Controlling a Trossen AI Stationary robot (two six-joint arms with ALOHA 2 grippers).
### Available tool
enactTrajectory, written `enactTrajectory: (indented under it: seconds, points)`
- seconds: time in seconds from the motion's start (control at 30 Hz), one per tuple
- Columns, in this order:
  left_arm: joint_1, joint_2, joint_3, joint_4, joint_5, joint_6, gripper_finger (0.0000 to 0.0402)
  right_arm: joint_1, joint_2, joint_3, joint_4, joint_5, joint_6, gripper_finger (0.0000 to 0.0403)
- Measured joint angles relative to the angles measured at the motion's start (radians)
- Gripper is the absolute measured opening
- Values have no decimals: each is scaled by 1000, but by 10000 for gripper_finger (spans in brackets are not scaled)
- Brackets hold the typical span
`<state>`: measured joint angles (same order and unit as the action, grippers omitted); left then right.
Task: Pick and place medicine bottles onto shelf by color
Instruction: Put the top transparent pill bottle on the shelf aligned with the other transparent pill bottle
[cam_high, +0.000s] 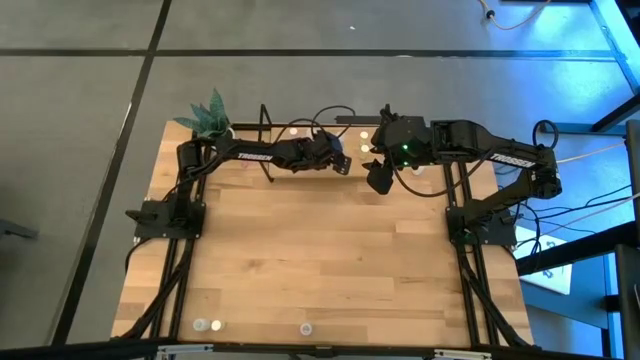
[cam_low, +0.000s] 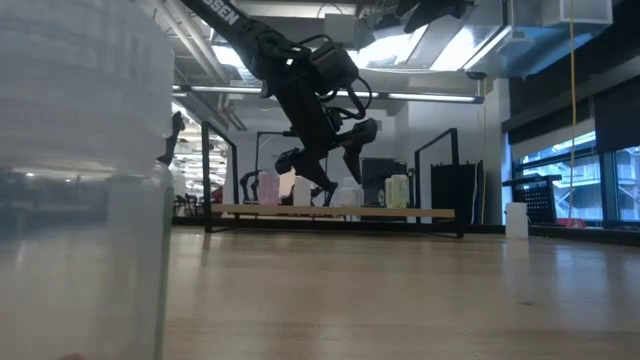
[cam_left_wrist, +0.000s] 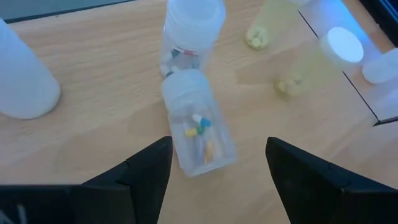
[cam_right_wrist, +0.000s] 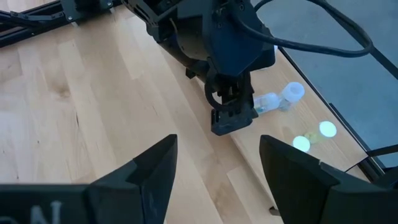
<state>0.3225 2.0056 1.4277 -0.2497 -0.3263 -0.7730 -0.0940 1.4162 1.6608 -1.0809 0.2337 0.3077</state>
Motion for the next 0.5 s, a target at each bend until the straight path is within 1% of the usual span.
enactTrajectory:
  seconds: [0.2,0.37,0.5]
  points:
    - [0,4,0,1,4,31,254,0,0,0,0,0,0,229]
    - [0,27,0,6,68,24,254,0,0,0,0,0,0,229]
    - [0,33,0,1,73,23,254,0,0,0,0,0,0,229]
